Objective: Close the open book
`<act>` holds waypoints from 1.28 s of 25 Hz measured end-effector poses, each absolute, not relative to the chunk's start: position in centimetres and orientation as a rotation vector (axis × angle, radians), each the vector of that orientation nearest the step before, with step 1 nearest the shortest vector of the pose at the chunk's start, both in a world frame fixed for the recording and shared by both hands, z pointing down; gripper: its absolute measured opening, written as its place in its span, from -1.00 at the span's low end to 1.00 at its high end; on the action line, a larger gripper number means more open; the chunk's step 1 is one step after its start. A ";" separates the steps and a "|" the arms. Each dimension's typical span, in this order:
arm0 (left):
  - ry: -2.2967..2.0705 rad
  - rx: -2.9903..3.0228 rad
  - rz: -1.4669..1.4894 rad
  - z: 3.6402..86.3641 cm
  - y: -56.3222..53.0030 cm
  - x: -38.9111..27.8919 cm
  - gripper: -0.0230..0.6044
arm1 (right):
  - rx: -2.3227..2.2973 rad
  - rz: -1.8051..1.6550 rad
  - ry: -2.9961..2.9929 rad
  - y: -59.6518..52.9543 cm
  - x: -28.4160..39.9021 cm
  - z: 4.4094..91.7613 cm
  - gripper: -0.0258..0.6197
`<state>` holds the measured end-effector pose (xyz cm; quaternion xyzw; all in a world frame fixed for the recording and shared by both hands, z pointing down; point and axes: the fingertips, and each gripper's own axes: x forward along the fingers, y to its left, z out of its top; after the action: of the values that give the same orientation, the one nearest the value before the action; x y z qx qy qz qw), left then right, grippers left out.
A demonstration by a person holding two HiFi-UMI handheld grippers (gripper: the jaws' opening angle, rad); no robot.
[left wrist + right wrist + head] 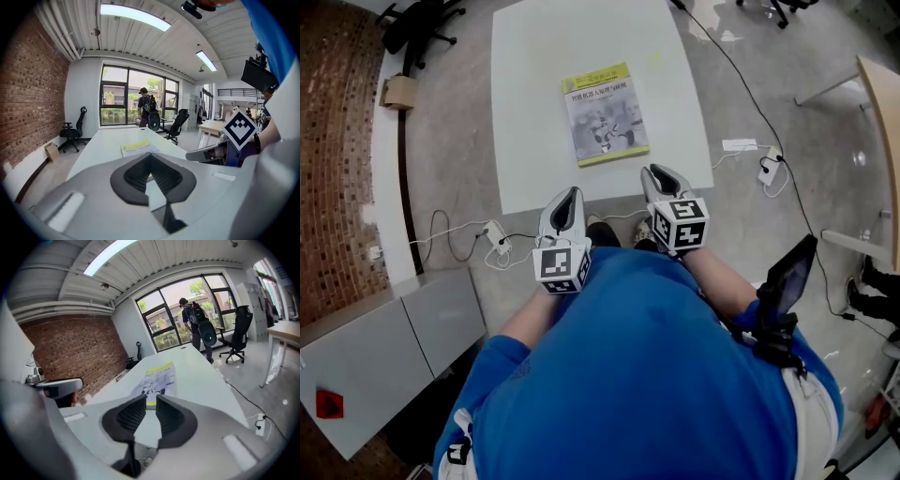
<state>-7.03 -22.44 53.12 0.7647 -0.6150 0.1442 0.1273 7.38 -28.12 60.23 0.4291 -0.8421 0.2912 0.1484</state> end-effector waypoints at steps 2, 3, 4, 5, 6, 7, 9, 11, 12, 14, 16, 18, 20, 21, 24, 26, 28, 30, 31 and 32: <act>-1.794 2.222 0.427 53.0 -21.7 -7.0 -0.91 | 1.207 0.802 -2.451 -27.4 6.8 59.5 -0.74; -1.791 2.223 0.429 53.0 -21.5 -6.9 -0.91 | 1.198 0.783 -2.465 -27.2 6.5 59.1 -0.74; -1.788 2.225 0.429 53.0 -21.4 -6.8 -0.91 | 1.190 0.763 -2.479 -26.9 6.2 58.7 -0.74; -1.785 2.230 0.427 53.1 -21.3 -6.7 -0.90 | 1.183 0.739 -2.492 -26.7 5.9 58.3 -0.74; -1.782 2.240 0.424 53.0 -21.3 -6.6 -0.91 | 1.179 0.710 -2.504 -26.5 5.7 57.8 -0.74; -1.777 2.253 0.420 53.0 -21.3 -6.5 -0.91 | 1.176 0.678 -2.514 -26.3 5.6 57.3 -0.74; -1.756 2.280 0.402 52.6 -21.1 -6.3 -0.91 | 1.177 0.604 -2.532 -25.8 5.2 56.2 -0.74; -1.733 2.305 0.377 52.2 -20.6 -6.3 -0.91 | 1.183 0.526 -2.545 -24.9 4.6 54.9 -0.74; -1.725 2.315 0.362 51.9 -20.2 -6.5 -0.91 | 1.186 0.490 -2.550 -24.3 4.2 54.2 -0.74; -1.713 2.334 0.331 51.3 -19.3 -7.1 -0.91 | 1.206 0.429 -2.559 -23.0 3.4 52.8 -0.74; -1.704 2.359 0.297 50.4 -17.8 -7.9 -0.91 | 1.240 0.386 -2.566 -21.0 2.5 51.6 -0.74; -1.690 2.386 0.268 49.9 -16.0 -8.5 -0.91 | 1.256 0.370 -2.562 -18.7 1.7 51.2 -0.74; -1.674 2.399 0.250 49.7 -14.9 -8.7 -0.91 | 1.268 0.366 -2.549 -17.2 1.4 51.3 -0.75; -1.669 2.400 0.248 49.6 -14.6 -8.8 -0.91 | 1.274 0.369 -2.543 -16.8 1.3 51.3 -0.76; -1.652 2.396 0.250 48.9 -12.5 -9.6 -0.91 | 1.297 0.382 -2.527 -14.6 0.6 50.8 -0.77; -1.635 2.395 0.248 48.3 -10.5 -10.2 -0.91 | 1.318 0.375 -2.513 -12.6 0.2 50.1 -0.77; -1.618 2.426 0.230 47.8 -9.3 -10.2 -0.91 | 1.318 0.367 -2.512 -11.1 -0.2 49.5 -0.77; -1.614 2.437 0.219 47.3 -8.8 -9.8 -0.91 | 1.296 0.346 -2.528 -10.0 -0.2 49.1 -0.77; -1.615 2.441 0.217 47.1 -8.8 -9.4 -0.91 | 1.286 0.332 -2.536 -9.7 -0.1 48.8 -0.77; -1.616 2.450 0.210 47.0 -8.8 -8.9 -0.91 | 1.276 0.321 -2.541 -9.5 0.2 48.4 -0.77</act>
<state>-8.89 -8.79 46.98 0.8285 -0.5465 0.0710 0.0996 0.21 -9.54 48.40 0.4417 -0.8792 0.1110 0.1398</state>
